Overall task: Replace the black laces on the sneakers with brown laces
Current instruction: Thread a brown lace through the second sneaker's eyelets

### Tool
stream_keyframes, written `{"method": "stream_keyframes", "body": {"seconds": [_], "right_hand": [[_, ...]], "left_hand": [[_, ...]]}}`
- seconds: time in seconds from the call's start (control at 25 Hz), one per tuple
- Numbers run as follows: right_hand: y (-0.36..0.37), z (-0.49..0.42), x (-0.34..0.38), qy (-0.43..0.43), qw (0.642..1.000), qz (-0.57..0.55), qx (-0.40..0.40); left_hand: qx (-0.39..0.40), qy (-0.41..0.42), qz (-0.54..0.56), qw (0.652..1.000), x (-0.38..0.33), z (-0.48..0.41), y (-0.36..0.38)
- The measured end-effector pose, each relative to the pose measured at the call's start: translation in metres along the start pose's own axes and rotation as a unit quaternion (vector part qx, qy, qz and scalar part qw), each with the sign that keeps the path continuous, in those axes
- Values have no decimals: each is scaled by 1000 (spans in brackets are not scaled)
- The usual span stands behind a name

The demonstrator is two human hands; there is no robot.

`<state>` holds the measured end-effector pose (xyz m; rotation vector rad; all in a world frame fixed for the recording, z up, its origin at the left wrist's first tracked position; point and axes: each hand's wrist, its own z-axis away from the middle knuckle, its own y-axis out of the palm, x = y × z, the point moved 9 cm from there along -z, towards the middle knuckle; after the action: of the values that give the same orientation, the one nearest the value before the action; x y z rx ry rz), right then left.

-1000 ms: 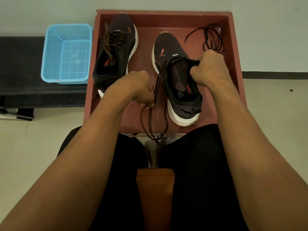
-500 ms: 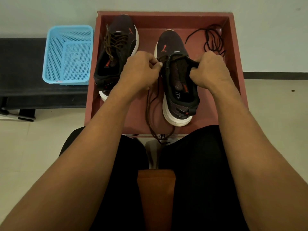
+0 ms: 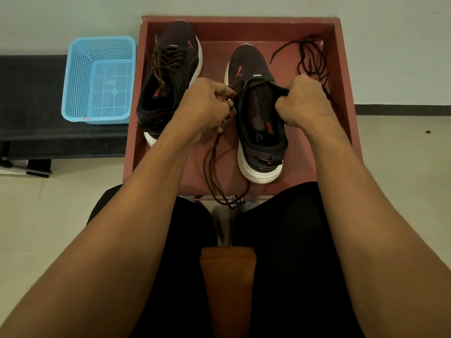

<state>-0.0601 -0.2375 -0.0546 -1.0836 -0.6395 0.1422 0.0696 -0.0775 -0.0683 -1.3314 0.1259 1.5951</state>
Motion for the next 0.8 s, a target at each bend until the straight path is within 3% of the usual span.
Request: {"method": "stream_keyframes", "body": {"seconds": [0.2, 0.44, 0.8], "right_hand": [[-2, 0, -3, 2, 1000, -16, -2], [-6, 8, 9, -49, 997, -52, -19], [-5, 10, 19, -94, 995, -38, -6]], "left_hand": [[4, 18, -25, 1000, 0, 2, -7], [-98, 64, -160, 980, -6, -4, -22], [-88, 30, -126, 988, -5, -4, -19]]}}
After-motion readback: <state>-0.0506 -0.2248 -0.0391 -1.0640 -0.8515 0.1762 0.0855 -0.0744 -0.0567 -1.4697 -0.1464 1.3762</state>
